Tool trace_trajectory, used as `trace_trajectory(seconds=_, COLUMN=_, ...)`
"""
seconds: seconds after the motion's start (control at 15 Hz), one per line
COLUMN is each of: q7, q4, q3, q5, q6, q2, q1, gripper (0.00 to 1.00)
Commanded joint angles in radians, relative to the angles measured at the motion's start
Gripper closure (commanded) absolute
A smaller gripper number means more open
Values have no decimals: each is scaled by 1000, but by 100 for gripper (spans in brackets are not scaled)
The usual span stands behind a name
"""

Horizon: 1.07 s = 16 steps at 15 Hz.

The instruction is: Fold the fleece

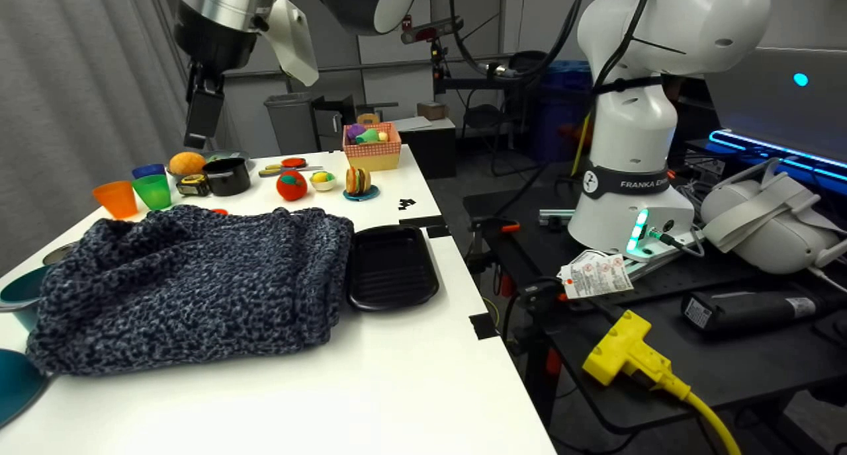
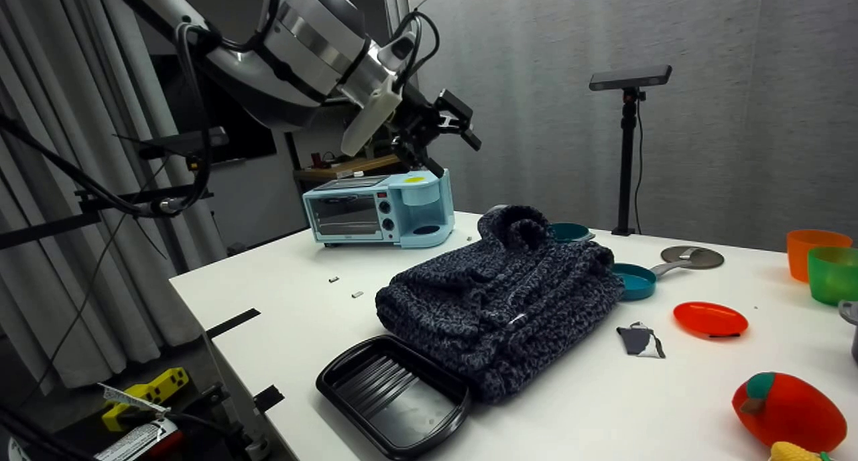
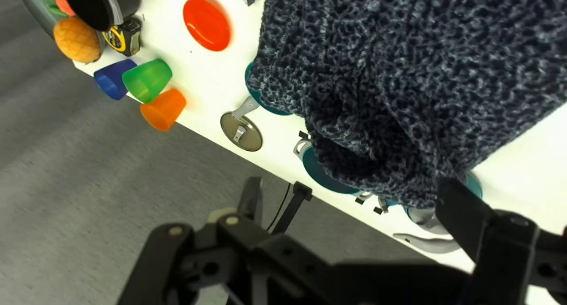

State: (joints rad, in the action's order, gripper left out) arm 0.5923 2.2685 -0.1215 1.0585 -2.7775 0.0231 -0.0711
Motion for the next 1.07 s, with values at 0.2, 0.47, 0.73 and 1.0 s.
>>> trace_trajectory(seconds=0.2, q7=351, q4=121, q3=0, q5=145, q6=-152, q2=-145, q1=10, gripper=0)
trace_trajectory(seconds=0.47, q7=492, q4=127, q3=0, q5=268, q6=-202, q2=-170, q1=16, gripper=0)
trace_trajectory(seconds=0.73, q7=601, q4=127, q3=-2, q5=344, q6=-229, q2=-179, q1=14, gripper=0)
trace_trajectory(seconds=1.0, q7=611, q4=106, q3=1, q5=334, q6=-209, q2=-150, q1=3, gripper=0)
